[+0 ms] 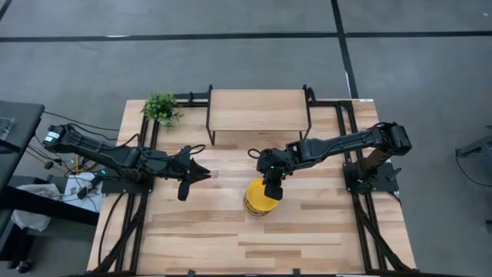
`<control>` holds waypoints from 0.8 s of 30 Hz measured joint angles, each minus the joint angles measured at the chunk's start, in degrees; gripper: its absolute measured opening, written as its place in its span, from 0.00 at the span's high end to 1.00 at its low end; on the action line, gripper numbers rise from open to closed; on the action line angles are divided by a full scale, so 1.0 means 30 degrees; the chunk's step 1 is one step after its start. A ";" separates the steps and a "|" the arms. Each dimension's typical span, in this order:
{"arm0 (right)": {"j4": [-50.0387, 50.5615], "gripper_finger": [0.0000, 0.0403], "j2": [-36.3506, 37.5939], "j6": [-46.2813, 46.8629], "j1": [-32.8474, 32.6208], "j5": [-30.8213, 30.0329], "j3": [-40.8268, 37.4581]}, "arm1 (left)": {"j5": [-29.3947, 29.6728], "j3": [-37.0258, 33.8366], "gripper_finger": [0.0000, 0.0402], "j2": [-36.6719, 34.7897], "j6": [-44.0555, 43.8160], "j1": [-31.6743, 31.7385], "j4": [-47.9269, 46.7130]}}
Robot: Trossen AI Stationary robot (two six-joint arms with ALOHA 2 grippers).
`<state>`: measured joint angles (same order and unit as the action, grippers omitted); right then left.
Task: Pick & Place Mini bowls
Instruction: Put the yellow bowl on the shelf
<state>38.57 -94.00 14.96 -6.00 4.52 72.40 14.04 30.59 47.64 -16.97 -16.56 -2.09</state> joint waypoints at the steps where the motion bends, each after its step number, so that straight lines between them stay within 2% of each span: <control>1: 0.0000 0.79 0.0003 0.0000 0.0002 0.0002 0.0000 | 0.0000 0.0000 0.83 0.0000 0.0000 -0.0003 -0.0001; 10: 0.0015 0.98 0.0008 -0.0008 0.0007 -0.0031 0.0000 | 0.0000 0.0000 0.83 0.0000 0.0000 -0.0004 -0.0005; 24: 0.0310 0.99 0.0444 -0.0095 0.0029 -0.0002 0.0000 | 0.0000 0.0000 0.83 0.0000 0.0007 0.0000 -0.0005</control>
<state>39.50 -92.66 14.68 -5.91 4.51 72.40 14.04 30.59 47.64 -16.95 -16.56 -2.11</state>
